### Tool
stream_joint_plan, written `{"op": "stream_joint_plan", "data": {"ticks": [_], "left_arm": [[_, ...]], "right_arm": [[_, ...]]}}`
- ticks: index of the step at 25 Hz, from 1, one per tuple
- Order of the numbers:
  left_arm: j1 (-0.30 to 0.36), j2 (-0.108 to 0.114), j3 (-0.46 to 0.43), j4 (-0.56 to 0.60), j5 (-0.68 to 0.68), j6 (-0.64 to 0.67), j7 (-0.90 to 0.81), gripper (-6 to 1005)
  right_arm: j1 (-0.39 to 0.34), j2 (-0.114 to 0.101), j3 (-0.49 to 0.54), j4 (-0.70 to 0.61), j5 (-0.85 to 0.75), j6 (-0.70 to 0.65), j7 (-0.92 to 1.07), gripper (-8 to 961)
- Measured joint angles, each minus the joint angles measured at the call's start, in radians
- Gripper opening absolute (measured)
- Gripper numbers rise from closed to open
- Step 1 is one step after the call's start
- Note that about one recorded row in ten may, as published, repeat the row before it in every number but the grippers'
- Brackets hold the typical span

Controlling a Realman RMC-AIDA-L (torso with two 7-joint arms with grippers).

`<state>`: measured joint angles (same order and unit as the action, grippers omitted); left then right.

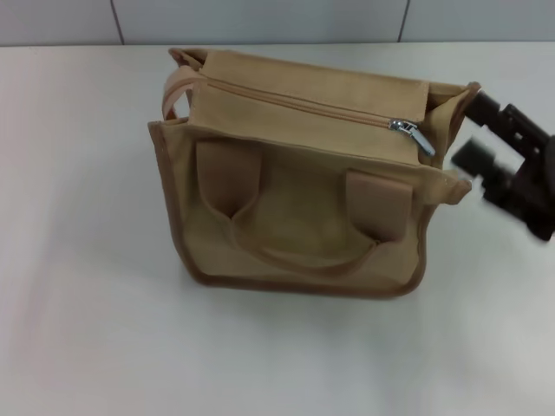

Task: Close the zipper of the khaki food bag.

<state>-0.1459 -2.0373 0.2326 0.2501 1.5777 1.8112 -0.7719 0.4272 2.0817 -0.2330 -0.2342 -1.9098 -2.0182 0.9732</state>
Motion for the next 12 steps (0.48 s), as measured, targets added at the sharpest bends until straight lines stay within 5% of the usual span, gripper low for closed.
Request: {"op": "stream_joint_plan", "data": {"ticks": [3,7,8,12], "left_arm": [[0.040,0.032,0.130,0.095,0.104,0.149,-0.007,775],[0.036,0.053,0.262,0.148,0.158,0.185,-0.031,797],[0.024,0.056,0.337,0.167,0.175,0.174,-0.047,797],[-0.004,0.050,0.384,0.183,0.244,0.153,-0.045,797]], "right_arm": [[0.019,0.002,-0.149,0.004,-0.023,-0.036,-0.158,760],[0.052,0.003,-0.298,0.003,-0.024,0.006,-0.194,789],[0.078,0.005,-0.389,0.011,-0.024,0.062,-0.201,796],[0.117,0.007,-0.470,0.044,-0.024,0.155,-0.202,796]]}}
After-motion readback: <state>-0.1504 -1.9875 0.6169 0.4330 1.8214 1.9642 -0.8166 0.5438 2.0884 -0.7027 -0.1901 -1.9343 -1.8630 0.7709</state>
